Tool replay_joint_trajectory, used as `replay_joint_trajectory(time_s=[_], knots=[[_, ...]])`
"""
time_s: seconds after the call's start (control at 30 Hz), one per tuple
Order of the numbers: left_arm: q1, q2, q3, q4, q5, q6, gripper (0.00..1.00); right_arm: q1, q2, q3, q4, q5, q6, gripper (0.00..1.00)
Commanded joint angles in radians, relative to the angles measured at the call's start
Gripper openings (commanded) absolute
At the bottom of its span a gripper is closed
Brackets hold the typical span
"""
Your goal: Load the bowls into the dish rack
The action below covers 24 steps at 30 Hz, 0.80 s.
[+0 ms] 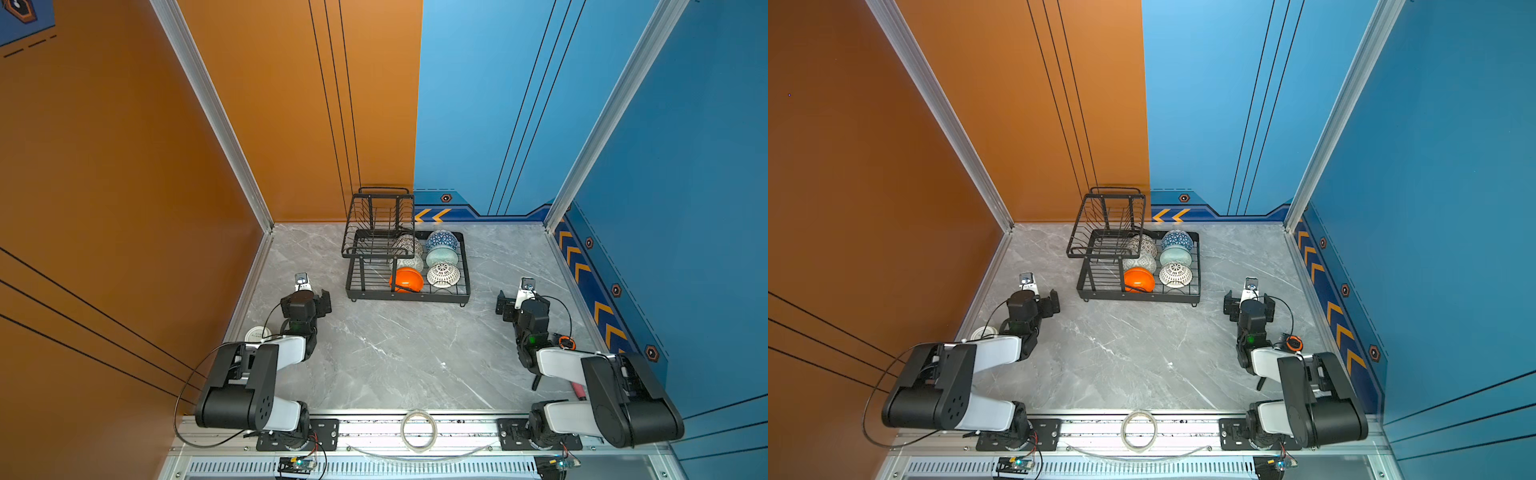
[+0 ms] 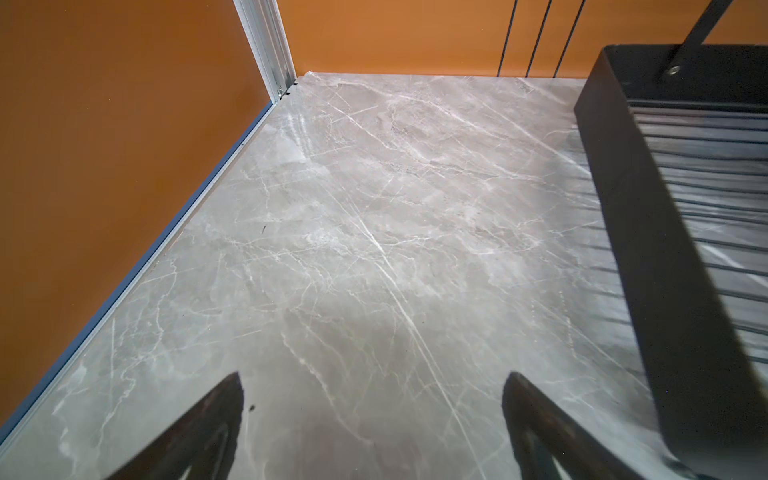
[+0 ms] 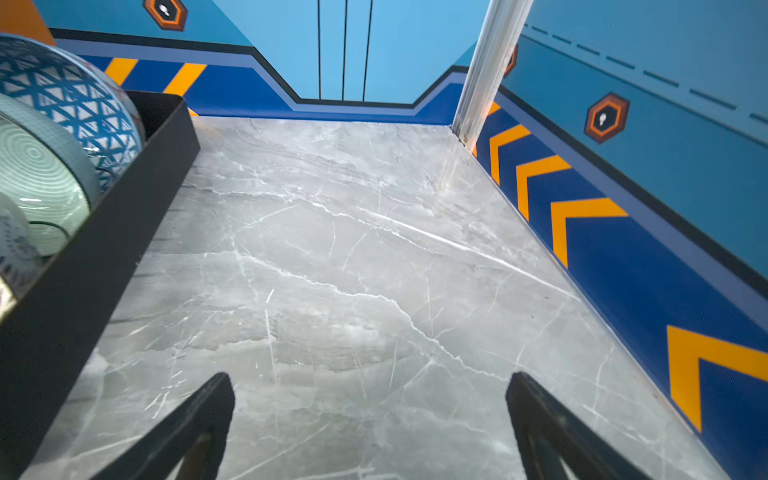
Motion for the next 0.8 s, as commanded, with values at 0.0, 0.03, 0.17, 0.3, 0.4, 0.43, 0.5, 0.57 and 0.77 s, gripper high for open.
replay_joint_trajectory(time_s=[0.0, 0.03, 0.17, 0.3, 0.4, 0.43, 0.5, 0.57, 0.77], knots=[[-0.004, 0.084, -0.029, 0.249, 0.053, 0.053, 0.98, -0.019, 0.13, 0.008, 0.237, -0.02, 0.047, 1.0], [-0.005, 0.067, -0.037, 0.241, 0.048, 0.05, 0.98, -0.008, 0.139, 0.014, 0.239, -0.031, 0.03, 1.0], [0.001, 0.076, -0.049, 0.282, 0.075, 0.05, 0.98, -0.038, 0.122, 0.095, 0.051, -0.108, 0.038, 1.0], [0.05, 0.069, -0.036, 0.235, 0.169, 0.016, 0.98, -0.06, 0.117, 0.104, 0.024, -0.157, 0.055, 1.0], [0.055, 0.068, -0.036, 0.237, 0.179, 0.014, 0.98, -0.059, 0.118, 0.106, 0.022, -0.157, 0.052, 1.0], [0.056, 0.068, -0.038, 0.238, 0.183, 0.014, 0.98, -0.059, 0.116, 0.109, 0.013, -0.157, 0.051, 1.0], [0.057, 0.068, -0.039, 0.245, 0.188, 0.013, 0.98, -0.059, 0.116, 0.108, 0.018, -0.156, 0.052, 1.0], [0.056, 0.066, -0.04, 0.243, 0.189, 0.015, 0.98, -0.058, 0.117, 0.108, 0.018, -0.155, 0.052, 1.0], [0.053, 0.067, -0.038, 0.242, 0.189, 0.02, 0.98, -0.057, 0.116, 0.109, 0.017, -0.153, 0.05, 1.0]])
